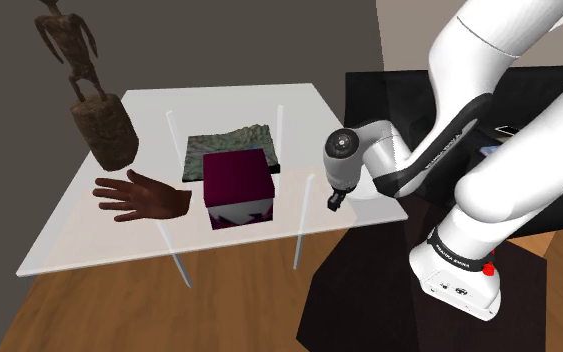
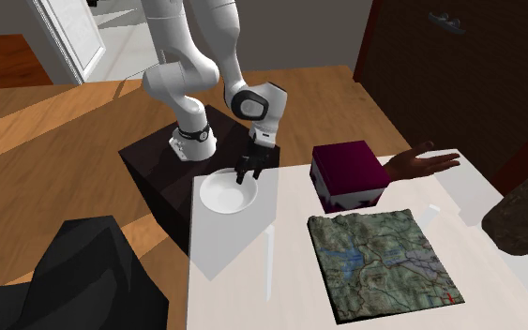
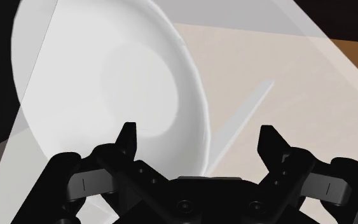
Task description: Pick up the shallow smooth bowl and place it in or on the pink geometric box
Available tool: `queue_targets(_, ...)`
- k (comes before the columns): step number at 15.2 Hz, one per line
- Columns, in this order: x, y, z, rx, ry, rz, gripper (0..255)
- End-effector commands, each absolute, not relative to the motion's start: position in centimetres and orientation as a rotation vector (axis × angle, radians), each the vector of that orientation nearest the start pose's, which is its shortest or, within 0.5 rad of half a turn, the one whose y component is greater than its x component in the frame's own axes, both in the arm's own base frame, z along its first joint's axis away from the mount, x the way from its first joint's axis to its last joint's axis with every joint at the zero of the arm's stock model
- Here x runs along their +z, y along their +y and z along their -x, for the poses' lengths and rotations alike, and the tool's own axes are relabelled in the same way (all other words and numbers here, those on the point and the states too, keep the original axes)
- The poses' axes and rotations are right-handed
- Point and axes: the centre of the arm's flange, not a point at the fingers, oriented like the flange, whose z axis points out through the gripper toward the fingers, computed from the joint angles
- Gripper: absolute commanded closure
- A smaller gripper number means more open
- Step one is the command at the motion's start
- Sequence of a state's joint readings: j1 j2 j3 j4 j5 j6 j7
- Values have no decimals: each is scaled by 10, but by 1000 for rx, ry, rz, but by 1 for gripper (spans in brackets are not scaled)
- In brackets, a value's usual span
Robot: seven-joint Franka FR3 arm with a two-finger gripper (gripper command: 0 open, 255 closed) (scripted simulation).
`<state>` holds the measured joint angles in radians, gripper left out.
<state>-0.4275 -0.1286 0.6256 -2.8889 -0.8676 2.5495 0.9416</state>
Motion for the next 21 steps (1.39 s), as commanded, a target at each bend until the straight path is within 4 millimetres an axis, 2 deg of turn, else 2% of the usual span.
queue_targets(1,197,61,-311,55,49,-2625,0)
queue_targets(5,197,61,-311,55,49,-2625,0)
queue_targets(6,197,61,-311,55,49,-2625,255)
queue_targets(15,197,61,-311,55,49,-2625,255)
queue_targets(21,229,61,-311,55,49,-2625,255)
